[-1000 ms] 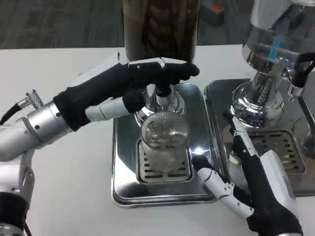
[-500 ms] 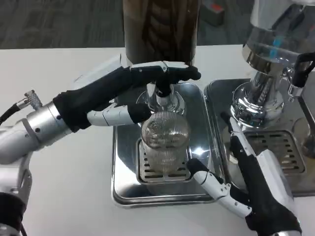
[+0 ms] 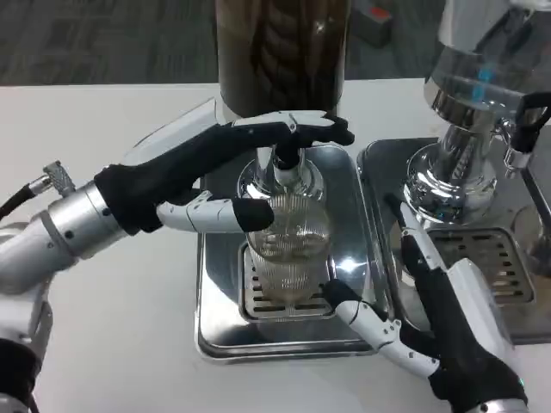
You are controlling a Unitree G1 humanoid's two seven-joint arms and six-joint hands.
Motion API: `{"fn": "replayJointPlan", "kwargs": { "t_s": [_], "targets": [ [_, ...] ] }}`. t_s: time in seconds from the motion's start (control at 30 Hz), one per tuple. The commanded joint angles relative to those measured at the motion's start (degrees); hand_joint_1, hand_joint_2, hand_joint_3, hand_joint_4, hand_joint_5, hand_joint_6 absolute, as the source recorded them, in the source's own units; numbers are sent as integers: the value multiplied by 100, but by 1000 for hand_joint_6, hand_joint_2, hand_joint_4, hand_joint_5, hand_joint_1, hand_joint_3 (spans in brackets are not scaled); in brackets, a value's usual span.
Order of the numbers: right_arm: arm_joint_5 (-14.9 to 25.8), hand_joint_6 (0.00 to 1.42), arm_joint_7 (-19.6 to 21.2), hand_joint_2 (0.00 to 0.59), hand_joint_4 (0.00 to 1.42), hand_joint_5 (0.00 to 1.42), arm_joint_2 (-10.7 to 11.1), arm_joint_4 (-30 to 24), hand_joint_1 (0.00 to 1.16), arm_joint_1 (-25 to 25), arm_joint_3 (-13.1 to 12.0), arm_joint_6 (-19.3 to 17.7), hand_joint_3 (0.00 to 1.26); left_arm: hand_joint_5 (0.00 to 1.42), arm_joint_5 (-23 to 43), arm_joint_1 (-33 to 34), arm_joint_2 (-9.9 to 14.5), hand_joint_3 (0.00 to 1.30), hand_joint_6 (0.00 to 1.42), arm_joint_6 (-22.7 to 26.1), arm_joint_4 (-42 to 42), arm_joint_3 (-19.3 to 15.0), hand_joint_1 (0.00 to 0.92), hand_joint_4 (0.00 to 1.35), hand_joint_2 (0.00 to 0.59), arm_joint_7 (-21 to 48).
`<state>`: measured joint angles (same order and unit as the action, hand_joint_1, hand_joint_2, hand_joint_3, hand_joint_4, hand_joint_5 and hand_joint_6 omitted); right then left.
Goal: Grasp the cup under the faucet to collect the drink, then remove the cup.
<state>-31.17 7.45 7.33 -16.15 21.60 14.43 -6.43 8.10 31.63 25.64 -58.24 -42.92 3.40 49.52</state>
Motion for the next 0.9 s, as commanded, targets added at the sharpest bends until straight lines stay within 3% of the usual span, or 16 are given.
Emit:
{"fn": "replayJointPlan", "kwargs": {
  "t_s": [0.03,0.33,0.77,0.83,0.9],
  "targets": [
    [33,111,-143,88,0,0,36,-10,254,-63,31,101,0,175,-326,-93,113,269,238,-92,-120,191,0,141,85,-13],
    [174,78,-438,60,0,0,97,31,372,-205,5,201,0,172,-675,-87,256,269,239,-387,-204,323,0,141,93,-449],
    [381,48,-934,52,0,0,324,131,414,-559,-36,402,0,171,-660,-148,332,280,239,-409,-135,420,2,153,101,-660],
    [312,48,-962,5,0,0,341,125,446,-609,-18,487,0,171,-656,-156,334,281,239,-416,-130,429,2,153,104,-684],
    [231,48,-966,0,0,0,348,118,429,-655,3,572,0,171,-653,-159,340,288,239,-415,-128,441,3,160,108,-706]
  ]
}}
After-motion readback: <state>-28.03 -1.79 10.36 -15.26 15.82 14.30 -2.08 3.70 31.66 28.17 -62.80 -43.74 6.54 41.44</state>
